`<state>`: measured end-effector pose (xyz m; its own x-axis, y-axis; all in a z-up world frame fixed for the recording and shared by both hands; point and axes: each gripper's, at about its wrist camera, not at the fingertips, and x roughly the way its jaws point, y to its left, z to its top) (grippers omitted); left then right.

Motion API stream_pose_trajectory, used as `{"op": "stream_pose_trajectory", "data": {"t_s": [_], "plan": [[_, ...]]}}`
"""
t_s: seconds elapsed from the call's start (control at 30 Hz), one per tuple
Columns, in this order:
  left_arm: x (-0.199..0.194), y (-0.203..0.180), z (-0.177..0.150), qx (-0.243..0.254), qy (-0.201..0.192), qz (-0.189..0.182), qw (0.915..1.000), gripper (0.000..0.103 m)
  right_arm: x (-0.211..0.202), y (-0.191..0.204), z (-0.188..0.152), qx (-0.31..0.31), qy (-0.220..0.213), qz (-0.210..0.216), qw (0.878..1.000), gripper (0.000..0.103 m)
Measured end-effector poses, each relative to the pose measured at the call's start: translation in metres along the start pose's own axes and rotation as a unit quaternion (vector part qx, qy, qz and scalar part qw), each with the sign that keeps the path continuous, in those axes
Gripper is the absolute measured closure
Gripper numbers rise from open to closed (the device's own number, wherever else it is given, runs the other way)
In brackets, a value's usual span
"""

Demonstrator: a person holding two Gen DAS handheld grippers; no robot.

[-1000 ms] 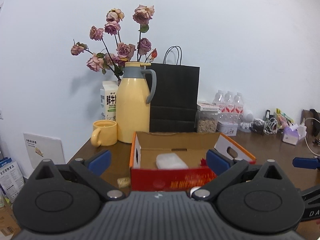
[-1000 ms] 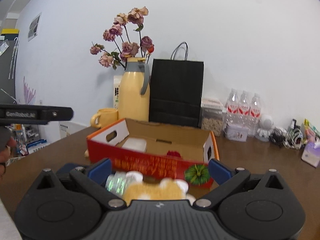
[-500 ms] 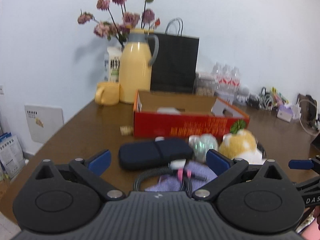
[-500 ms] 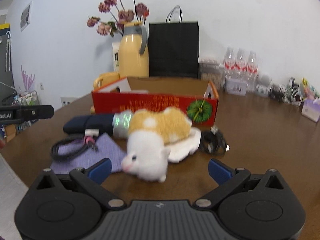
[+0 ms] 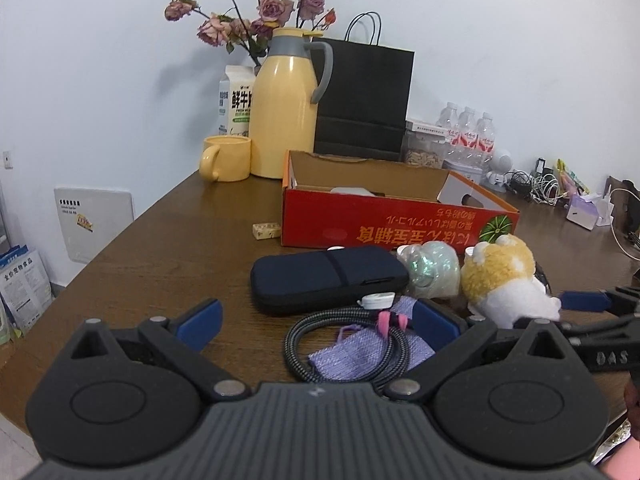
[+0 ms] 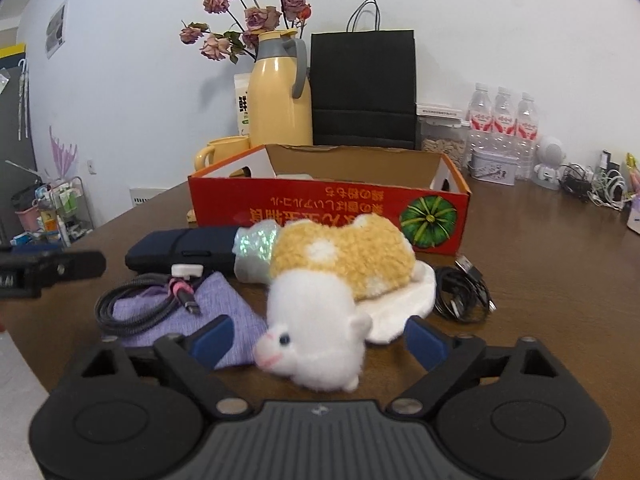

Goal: Organize objects
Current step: 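Grasp the white plush sheep with the right tool while the left tool grasps a white bottle cap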

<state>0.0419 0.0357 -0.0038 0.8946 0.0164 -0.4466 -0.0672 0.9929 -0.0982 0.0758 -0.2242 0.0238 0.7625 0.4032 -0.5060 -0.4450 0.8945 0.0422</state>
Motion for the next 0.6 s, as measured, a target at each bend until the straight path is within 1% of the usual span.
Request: {"op": "stream_pose_trajectory", "data": {"t_s": [0.07, 0.13, 0.17, 0.23, 0.27, 0.3, 0.37, 0.6], "plan": [[0.002, 0.002, -0.001, -0.001, 0.004, 0.001, 1.0000, 0.000, 0.010, -0.001, 0.004, -0.001, 0.000, 0.002, 1.000, 0.021], [0.005, 0.002, -0.002, 0.000, 0.009, 0.000, 1.0000, 0.000, 0.021, -0.002, 0.008, 0.004, 0.006, 0.004, 1.000, 0.031], [0.006, 0.002, -0.002, 0.001, 0.011, -0.001, 0.9999, 0.000, 0.025, -0.002, 0.009, 0.006, 0.010, 0.005, 1.000, 0.033], [0.009, 0.002, -0.003, 0.003, 0.016, -0.002, 0.9999, 0.000, 0.033, -0.003, 0.010, 0.014, 0.018, 0.007, 1.000, 0.045], [0.010, 0.002, -0.004, 0.003, 0.017, -0.002, 0.9998, 0.000, 0.034, -0.003, 0.009, 0.014, 0.017, 0.009, 1.000, 0.048], [0.011, 0.002, -0.004, 0.004, 0.019, -0.004, 0.9998, 0.000, 0.034, -0.002, 0.009, 0.013, 0.016, 0.013, 1.000, 0.053], [0.014, 0.002, -0.004, 0.006, 0.022, -0.006, 0.9997, 0.000, 0.034, 0.000, 0.008, 0.012, 0.015, 0.023, 1.000, 0.056], [0.025, -0.002, -0.001, 0.010, 0.030, -0.012, 0.9994, 0.000, 0.023, 0.003, 0.005, 0.003, -0.019, 0.010, 1.000, 0.058]]}}
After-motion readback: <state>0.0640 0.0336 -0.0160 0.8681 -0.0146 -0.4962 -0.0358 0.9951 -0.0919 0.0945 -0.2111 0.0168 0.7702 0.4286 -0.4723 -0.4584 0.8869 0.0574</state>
